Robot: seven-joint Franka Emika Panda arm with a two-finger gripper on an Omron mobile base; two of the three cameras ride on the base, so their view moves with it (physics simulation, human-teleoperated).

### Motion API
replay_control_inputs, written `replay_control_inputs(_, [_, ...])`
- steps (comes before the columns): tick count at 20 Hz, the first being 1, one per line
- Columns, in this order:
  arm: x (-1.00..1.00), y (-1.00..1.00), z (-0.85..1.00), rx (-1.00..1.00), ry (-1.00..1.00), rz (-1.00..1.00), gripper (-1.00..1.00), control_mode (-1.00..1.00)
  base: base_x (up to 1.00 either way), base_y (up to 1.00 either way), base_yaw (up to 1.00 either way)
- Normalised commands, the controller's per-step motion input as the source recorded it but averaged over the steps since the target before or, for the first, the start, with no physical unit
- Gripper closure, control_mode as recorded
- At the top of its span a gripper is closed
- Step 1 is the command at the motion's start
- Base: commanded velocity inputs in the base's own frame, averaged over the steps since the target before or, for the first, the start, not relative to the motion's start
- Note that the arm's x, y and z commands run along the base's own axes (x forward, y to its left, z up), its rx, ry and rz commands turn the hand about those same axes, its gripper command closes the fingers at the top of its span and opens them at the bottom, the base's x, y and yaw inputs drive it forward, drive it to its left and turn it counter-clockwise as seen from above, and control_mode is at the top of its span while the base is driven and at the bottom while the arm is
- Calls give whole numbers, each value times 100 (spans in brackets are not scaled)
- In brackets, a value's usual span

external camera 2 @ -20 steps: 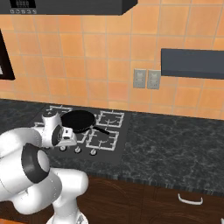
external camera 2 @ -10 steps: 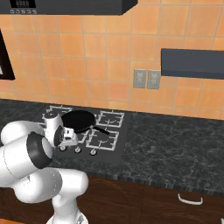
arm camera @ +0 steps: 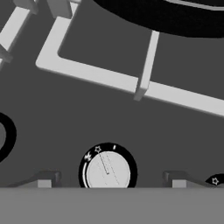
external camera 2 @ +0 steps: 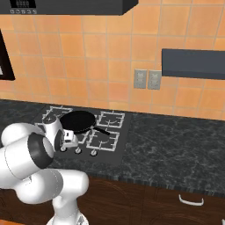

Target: Turn off the center burner of the stove.

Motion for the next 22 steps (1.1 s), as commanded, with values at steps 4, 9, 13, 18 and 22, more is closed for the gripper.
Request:
replay_control_inputs(4, [0, 0, 0, 0, 0, 0, 100, -100, 0, 0, 0])
replay_control_inputs(9, [1, 0, 0, 0, 0, -6, 100, -100, 0, 0, 0])
replay_control_inputs(13, [0, 0, -5, 1, 0, -29, 100, -100, 0, 0, 0])
replay_control_inputs(18, [0, -11, -11, 9, 0, -50, 100, -100, 0, 0, 0])
replay_control_inputs(22, [-1, -23, -12, 11, 0, -60, 100, -100, 0, 0, 0])
